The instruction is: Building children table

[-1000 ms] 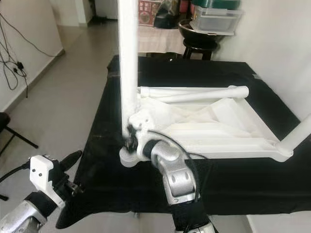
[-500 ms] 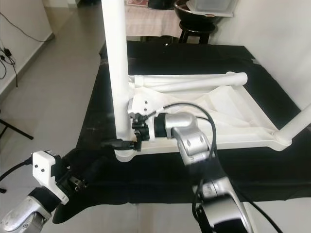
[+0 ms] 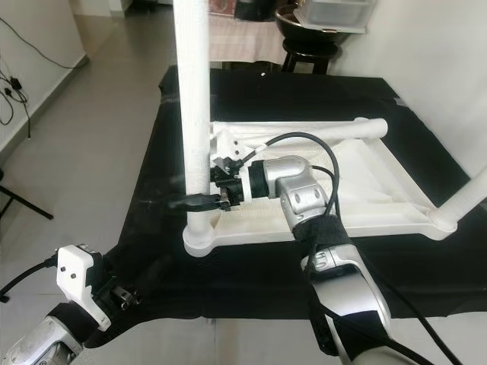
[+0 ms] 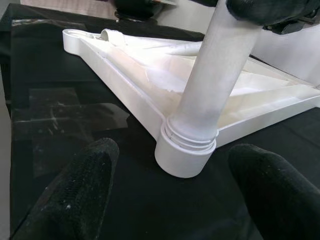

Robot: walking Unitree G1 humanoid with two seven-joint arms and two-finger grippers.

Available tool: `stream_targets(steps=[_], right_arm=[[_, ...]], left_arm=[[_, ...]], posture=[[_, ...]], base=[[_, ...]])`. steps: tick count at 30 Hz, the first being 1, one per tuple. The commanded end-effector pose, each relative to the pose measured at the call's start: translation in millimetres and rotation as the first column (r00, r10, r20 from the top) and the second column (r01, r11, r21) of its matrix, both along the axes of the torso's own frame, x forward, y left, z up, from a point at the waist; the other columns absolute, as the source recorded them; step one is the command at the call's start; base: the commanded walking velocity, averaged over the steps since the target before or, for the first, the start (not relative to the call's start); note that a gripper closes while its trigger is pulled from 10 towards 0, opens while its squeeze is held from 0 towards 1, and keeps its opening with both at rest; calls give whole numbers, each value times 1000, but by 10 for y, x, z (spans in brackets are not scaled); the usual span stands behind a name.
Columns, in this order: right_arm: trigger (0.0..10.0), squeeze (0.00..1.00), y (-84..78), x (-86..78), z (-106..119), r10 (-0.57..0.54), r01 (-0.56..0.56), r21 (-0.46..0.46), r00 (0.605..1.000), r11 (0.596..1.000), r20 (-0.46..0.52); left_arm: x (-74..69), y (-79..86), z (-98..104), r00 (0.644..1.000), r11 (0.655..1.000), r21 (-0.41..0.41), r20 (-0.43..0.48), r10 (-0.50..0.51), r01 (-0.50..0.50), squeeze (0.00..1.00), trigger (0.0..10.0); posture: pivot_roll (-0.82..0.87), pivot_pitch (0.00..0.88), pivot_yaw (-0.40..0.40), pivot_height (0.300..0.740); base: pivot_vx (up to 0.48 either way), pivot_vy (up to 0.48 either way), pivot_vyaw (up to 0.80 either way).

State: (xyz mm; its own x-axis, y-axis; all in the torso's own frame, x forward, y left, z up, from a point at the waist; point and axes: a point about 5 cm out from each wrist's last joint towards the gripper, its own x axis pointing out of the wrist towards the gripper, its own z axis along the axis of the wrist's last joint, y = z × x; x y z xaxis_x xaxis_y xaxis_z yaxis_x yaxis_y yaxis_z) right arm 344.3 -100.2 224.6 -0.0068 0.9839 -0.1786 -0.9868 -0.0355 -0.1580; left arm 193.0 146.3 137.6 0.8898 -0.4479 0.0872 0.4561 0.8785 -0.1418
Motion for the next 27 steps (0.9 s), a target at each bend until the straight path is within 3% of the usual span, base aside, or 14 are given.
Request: stream_targets(steps=[1,7,8,9,10,13,14,19,20,21,22,24,25,27], right_arm=[[0,0,-94,-84,-160,18,-19,-13,999,1000,-51],[0,0,-82,-249,-440,-266,271,37,958,962,-104],[0,0,37,-214,-691,-746,762,36,642,647,-176],[0,0,-11,-231,-817,-914,932,-20,351,362,-203],[0,0,-11,-231,-817,-914,932,-20,351,362,-203],[0,0,299,-513,-782,-782,785,7,617,619,-91],[0,0,314,-511,-779,-750,753,-4,655,658,-95],[0,0,346,-514,-819,-706,704,-49,703,708,-84],[4000,0,347,-507,-800,-701,699,-61,708,713,-87],[4000,0,347,-507,-800,-701,699,-61,708,713,-87],[10000,0,355,-493,-780,-687,683,-78,722,726,-78],[10000,0,395,-486,-735,-678,675,-70,731,735,-71],[10000,0,476,-465,-644,-603,601,-55,795,798,-65],[10000,0,502,-466,-608,-568,566,-48,820,823,-66]], left_arm=[[-25,-17,0,1000,1000,-9,0,-2,2,0,10000],[-33,20,-8,1000,1000,-6,-4,-7,7,0,10000],[-26,50,-6,1000,1000,-4,-5,-6,6,0,10000],[-20,62,-4,1000,1000,-3,-5,-4,4,0,10000],[-20,62,-4,1000,1000,-3,-5,-4,4,0,10000],[8,84,-16,1000,1000,7,-10,-10,10,0,10000],[14,86,-21,1000,1000,7,-13,-12,12,0,10000],[25,67,-7,1000,1000,6,-10,-20,20,0,10000],[22,70,-3,1000,1000,8,-5,-4,4,0,10000],[22,70,-3,1000,1000,8,-5,-4,4,0,10000],[19,74,1,1000,1000,8,0,12,-12,0,10000],[20,74,5,1000,1000,8,3,20,-20,0,10000],[25,67,7,1000,1000,6,4,20,-20,0,10000],[26,64,7,1000,1000,5,4,19,-19,0,10000]], posture=[[-50,77,-97,740],[-63,74,-103,740],[-79,80,-91,740],[-79,80,-91,740],[-79,80,-91,740],[-94,66,-69,740],[-89,64,-75,740],[-67,72,-92,740],[-61,72,-96,740],[-61,72,-96,740],[-58,73,-97,740],[-56,75,-97,740],[-56,74,-98,740],[-56,74,-98,740]], base=[[0,0,0],[0,0,0],[0,0,0],[0,0,0],[0,0,0],[0,0,0],[0,0,0],[0,0,0],[0,0,0],[0,0,0],[0,0,0],[0,0,0],[0,0,0],[0,0,0]])
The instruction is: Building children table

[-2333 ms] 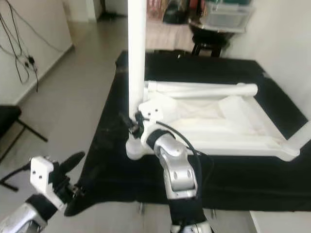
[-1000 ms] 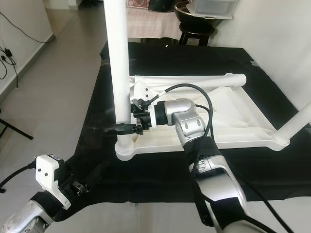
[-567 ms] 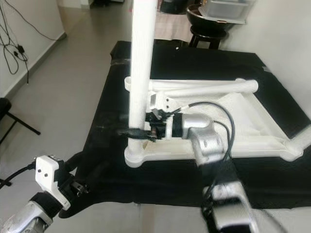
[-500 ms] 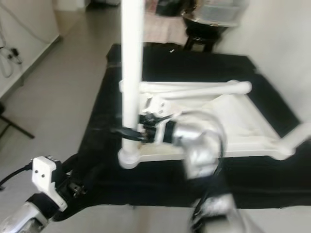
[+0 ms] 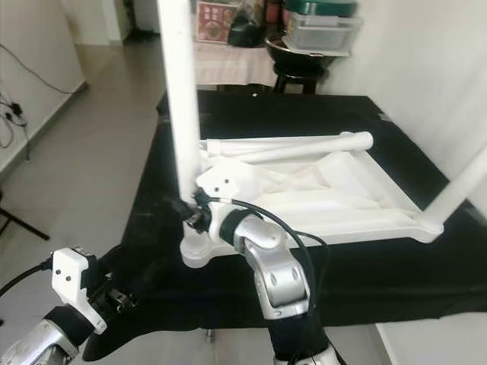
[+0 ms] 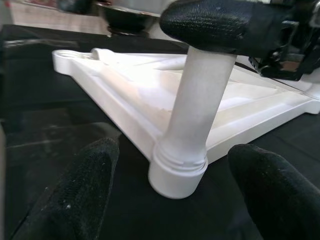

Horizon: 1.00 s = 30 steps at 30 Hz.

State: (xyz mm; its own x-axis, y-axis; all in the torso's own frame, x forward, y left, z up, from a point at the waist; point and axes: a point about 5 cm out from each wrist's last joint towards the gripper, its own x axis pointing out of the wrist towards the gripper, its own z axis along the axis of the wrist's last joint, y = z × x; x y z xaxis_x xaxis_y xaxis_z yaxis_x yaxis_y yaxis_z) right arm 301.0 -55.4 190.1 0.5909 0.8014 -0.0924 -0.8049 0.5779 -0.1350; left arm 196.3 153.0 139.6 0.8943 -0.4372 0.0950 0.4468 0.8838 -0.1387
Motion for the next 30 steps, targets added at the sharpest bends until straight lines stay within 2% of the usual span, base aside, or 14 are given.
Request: stream_targets(steps=[1,4,6,7,8,9,10,13,16,17,19,20,26,30], right_arm=[[10000,1000,64,7,-185,102,-110,-63,987,992,-122],[10000,1000,66,33,-129,138,-145,-47,982,988,-128],[10000,1000,57,131,28,252,-257,-80,966,963,-61],[10000,686,67,174,108,324,-324,-123,946,938,-22],[10000,686,67,174,108,324,-324,-123,946,938,-22],[10000,12,79,207,166,383,-377,-167,924,911,1],[10000,12,79,207,166,383,-377,-167,924,911,1],[10000,0,107,233,231,459,-449,-199,888,871,8],[10000,0,124,295,335,549,-546,-151,836,824,-24],[4824,0,116,316,351,565,-563,-148,824,813,-32],[4824,0,108,337,358,575,-574,-147,817,805,-40],[0,0,96,363,371,582,-582,-150,812,799,-49],[0,0,27,483,461,601,-603,-119,797,789,-61],[0,0,-10,496,447,598,-602,-106,798,791,-67]], left_arm=[[-6,-6,-13,1000,1000,4,-5,2,-2,0,10000],[-5,-9,-12,1000,1000,3,-6,-2,2,0,10000],[-7,-15,-9,1000,1000,0,-7,-8,8,0,10000],[-10,-20,-6,1000,1000,-2,-7,-10,10,0,10000],[-10,-20,-6,1000,1000,-2,-7,-10,10,0,10000],[-14,-23,-3,1000,1000,-4,-7,-11,11,0,10000],[-14,-23,-3,1000,1000,-4,-7,-11,11,0,10000],[-21,-29,-1,1000,1000,-6,-8,-11,11,0,10000],[-41,-50,-1,1000,1000,-8,-10,-11,11,0,10000],[-47,-56,-2,1000,1000,-9,-10,-11,11,0,10000],[-51,-61,-2,1000,1000,-9,-10,-11,11,0,10000],[-55,-66,-3,1000,1000,-10,-11,-12,12,0,10000],[-66,-86,-4,1000,1000,-16,-13,-15,15,0,10000],[-67,-89,-4,1000,1000,-17,-13,-15,15,0,10000]], posture=[[-55,76,-96,740],[-56,76,-95,740],[-51,80,-93,740],[-45,84,-97,740],[-45,84,-97,740],[-43,86,-98,740],[-43,86,-98,740],[-42,87,-98,740],[-24,92,-110,740],[-23,92,-111,740],[-22,93,-112,740],[-21,95,-115,740],[-23,99,-117,740],[-28,101,-115,740]], base=[[0,0,0],[0,0,0],[0,0,0],[0,0,0],[0,0,0],[0,0,0],[0,0,0],[0,0,0],[0,0,0],[0,0,0],[0,0,0],[0,0,0],[0,0,0],[0,0,0]])
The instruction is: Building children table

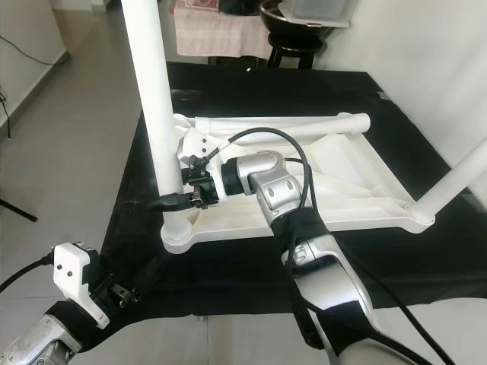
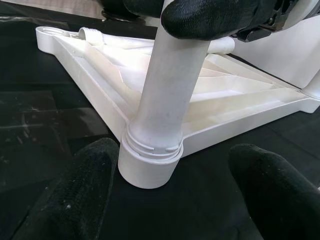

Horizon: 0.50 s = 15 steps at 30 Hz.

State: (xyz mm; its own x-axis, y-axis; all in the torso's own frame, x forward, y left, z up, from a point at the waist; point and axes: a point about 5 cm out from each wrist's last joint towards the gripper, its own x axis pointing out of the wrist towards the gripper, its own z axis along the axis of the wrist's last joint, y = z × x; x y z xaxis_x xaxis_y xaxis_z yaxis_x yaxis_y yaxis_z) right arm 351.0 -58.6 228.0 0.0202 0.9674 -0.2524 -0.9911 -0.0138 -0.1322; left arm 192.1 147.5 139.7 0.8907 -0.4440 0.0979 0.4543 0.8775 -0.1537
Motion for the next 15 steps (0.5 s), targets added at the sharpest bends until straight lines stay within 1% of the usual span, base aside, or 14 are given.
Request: stream_targets(steps=[1,2,4,5,6,7,8,9,10,11,12,15], right_arm=[[0,0,21,-4,69,33,-33,37,999,999,8],[0,0,-27,-13,27,14,-13,42,1000,999,-9],[0,0,-116,-71,-102,-56,59,62,997,996,-54],[0,0,-112,-106,-204,-181,190,103,979,976,-91],[0,0,-112,-106,-204,-181,190,103,979,976,-91],[0,0,-88,-75,-306,-435,453,155,890,878,-140],[0,0,-165,-44,-480,-753,781,132,624,610,-209],[0,0,-165,-44,-480,-753,781,132,624,610,-209],[0,0,-219,-270,-706,-834,855,69,517,514,-192],[0,0,-248,-476,-853,-866,873,7,484,487,-129],[0,0,-228,-618,-902,-845,846,-26,529,532,-76],[0,0,-243,-595,-856,-839,841,-11,539,541,-82]], left_arm=[[-25,-35,-6,1000,1000,-2,-9,-6,6,0,10000],[-24,-35,-6,1000,1000,-3,-9,-6,6,0,10000],[-21,-31,-6,1000,1000,-4,-8,-4,4,0,10000],[-18,-20,-6,1000,1000,-3,-7,-2,2,0,10000],[-18,-20,-6,1000,1000,-3,-7,-2,2,0,10000],[-12,-6,-5,1000,1000,-1,-5,0,0,0,10000],[-3,14,-5,1000,1000,2,-4,2,-2,0,10000],[-3,14,-5,1000,1000,2,-4,2,-2,0,10000],[13,35,-1,1000,1000,4,-3,4,-4,0,10000],[31,53,0,1000,1000,7,-2,4,-4,0,10000],[43,64,0,1000,1000,9,-1,2,-2,0,10000],[57,78,-9,1000,1000,13,-2,1,-1,0,10000]], posture=[[-28,101,-115,740],[-35,101,-118,740],[-44,103,-120,740],[-50,102,-123,740],[-50,102,-123,740],[-53,103,-122,740],[-64,103,-116,740],[-64,103,-116,740],[-79,104,-102,740],[-84,105,-92,740],[-84,105,-92,740],[-104,88,-75,740]], base=[[0,0,0],[0,0,0],[0,0,0],[0,0,0],[0,0,0],[0,0,0],[0,0,0],[0,0,0],[0,0,0],[0,0,0],[0,0,0],[0,0,0]])
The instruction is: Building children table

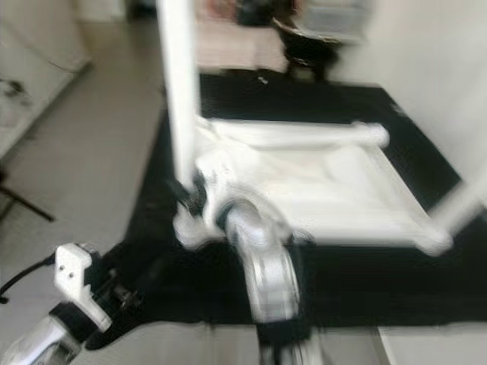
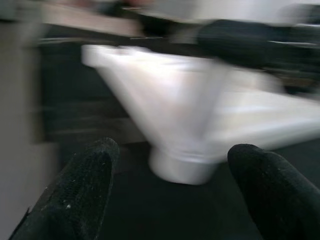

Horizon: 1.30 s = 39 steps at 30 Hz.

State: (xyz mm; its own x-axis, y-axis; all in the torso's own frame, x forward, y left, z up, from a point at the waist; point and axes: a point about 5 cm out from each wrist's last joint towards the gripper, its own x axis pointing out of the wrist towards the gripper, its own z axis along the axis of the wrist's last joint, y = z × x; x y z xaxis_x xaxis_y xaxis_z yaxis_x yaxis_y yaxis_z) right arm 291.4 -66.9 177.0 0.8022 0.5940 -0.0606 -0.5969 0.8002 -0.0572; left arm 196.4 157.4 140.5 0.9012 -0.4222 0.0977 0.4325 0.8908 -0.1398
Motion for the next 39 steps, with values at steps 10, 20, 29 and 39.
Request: stream_targets(steps=[10,20,29,39], right_arm=[[10000,0,-57,167,-266,-16,-1,-84,980,996,-201],[10000,1000,175,276,353,511,-512,22,859,859,22],[10000,0,219,276,439,789,-782,-124,615,611,8],[0,0,241,426,502,868,-865,-105,496,491,-33]], left_arm=[[66,13,-48,1000,1000,13,-8,-5,5,0,10000],[63,-20,-65,1000,1000,3,-14,-20,20,0,10000],[14,-66,-55,1000,1000,-4,-16,-26,26,0,10000],[-37,-101,-38,999,1000,-11,-17,-27,27,0,10000]], posture=[[-75,47,-86,740],[-62,41,-88,740],[-37,57,-102,740],[-28,79,-108,740]], base=[[0,0,0],[0,0,0],[0,0,0],[0,0,0]])
